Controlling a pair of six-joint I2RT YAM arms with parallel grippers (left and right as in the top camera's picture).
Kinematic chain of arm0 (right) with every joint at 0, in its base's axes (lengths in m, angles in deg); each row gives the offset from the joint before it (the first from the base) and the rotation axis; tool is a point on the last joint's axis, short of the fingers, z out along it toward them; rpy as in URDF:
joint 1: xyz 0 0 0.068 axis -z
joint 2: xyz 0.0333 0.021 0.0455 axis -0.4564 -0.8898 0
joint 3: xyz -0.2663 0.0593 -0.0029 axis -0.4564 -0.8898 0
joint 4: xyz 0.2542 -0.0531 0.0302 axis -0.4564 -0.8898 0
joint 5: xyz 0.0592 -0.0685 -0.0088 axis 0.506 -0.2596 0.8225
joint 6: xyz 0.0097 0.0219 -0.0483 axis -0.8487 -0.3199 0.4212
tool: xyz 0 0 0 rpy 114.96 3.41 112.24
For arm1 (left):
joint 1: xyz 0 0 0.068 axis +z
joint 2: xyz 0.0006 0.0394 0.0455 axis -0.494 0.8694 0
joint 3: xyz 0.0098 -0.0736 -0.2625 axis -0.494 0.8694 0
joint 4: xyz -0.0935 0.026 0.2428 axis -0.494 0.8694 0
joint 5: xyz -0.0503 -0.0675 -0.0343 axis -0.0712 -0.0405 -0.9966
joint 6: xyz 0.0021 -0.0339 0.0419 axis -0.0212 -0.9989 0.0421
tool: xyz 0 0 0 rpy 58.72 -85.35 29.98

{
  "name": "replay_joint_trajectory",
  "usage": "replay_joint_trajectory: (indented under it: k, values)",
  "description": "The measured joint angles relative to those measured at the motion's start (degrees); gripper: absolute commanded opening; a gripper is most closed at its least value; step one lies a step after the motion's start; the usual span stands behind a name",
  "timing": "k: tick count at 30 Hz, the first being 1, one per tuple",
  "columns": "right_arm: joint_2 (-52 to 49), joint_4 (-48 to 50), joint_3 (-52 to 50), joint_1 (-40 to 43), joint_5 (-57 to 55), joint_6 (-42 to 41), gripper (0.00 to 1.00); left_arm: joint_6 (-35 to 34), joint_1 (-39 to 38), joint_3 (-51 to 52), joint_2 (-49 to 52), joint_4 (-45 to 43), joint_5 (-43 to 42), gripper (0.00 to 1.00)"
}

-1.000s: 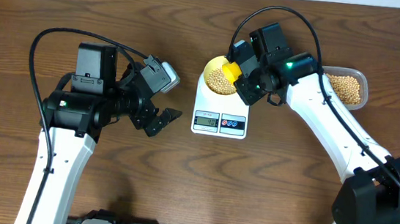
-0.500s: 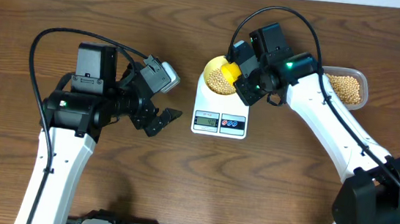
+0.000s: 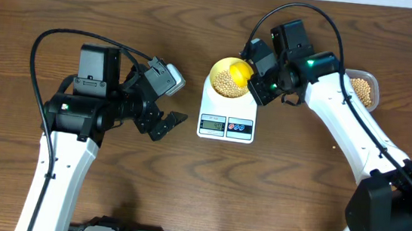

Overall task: Scoop item into bowl and weigh 50g on scale
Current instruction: 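Lift the yellow scoop with the right gripper and move it right toward the tub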

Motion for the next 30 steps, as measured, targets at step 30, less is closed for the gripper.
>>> replay_joint_trajectory:
  k: [30]
  values:
    - [10.51, -3.85, 0.02, 9.38, 6.71, 0.66, 0.01, 0.0, 0.0, 0.0, 0.0, 0.0, 0.0, 0.99]
